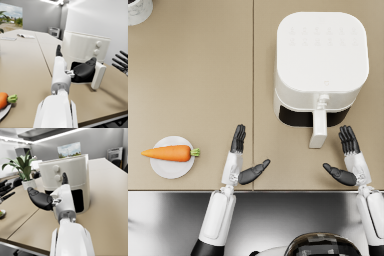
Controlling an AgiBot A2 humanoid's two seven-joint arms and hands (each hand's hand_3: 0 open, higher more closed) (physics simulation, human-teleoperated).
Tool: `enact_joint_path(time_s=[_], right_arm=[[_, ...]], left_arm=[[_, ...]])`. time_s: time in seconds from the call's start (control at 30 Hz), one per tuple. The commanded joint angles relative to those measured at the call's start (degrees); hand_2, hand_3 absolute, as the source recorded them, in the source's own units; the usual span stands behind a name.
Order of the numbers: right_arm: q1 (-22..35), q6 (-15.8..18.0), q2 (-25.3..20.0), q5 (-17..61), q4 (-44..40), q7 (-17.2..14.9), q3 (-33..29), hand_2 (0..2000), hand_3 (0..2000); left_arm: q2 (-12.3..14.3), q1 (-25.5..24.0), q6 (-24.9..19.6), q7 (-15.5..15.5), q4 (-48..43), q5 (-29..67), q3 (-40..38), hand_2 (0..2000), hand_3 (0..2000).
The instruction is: Pick up the carrot and place it into the air fryer
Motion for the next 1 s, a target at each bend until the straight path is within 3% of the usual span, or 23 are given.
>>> enact_joint_path(time_s=[0.03, 0.13, 0.43, 0.8, 0.87, 0.93, 1.0], right_arm=[[3.0, -0.6, -1.9, 0.0, 1.3, 0.6, -0.6, 0, 0], [2.1, -1.6, -1.9, 0.0, 1.1, 1.6, 0.1, 0, 0], [0.4, -2.1, -2.5, 21.0, 0.0, 2.1, -0.3, 0, 0], [1.6, -2.1, -4.7, 24.2, -2.3, 2.1, 0.2, 0, 0], [1.4, -2.1, -4.8, 24.3, -2.6, 2.1, 0.1, 0, 0], [1.2, -2.1, -5.0, 24.3, -2.3, 2.1, 0.2, 0, 0], [1.2, -2.1, -5.3, 24.3, -2.3, 2.1, 0.0, 0, 0]], left_arm=[[0.0, -0.3, -0.6, -0.6, -3.4, 0.0, -4.2, 0, 0], [-0.3, -2.9, -1.6, -1.6, -3.4, 0.0, -6.7, 0, 0], [-0.3, -8.7, -2.1, -2.1, -7.8, 23.0, -12.6, 0, 0], [0.3, -8.3, -2.1, -2.1, -6.0, 51.4, -27.4, 0, 0], [-1.3, -6.9, -2.1, -2.5, -4.4, 56.6, -30.4, 0, 0], [-2.0, -6.3, -12.1, -9.7, -3.6, 61.8, -32.5, 0, 0], [-2.0, -5.8, -17.3, -13.6, -2.9, 67.0, -34.3, 0, 0]])
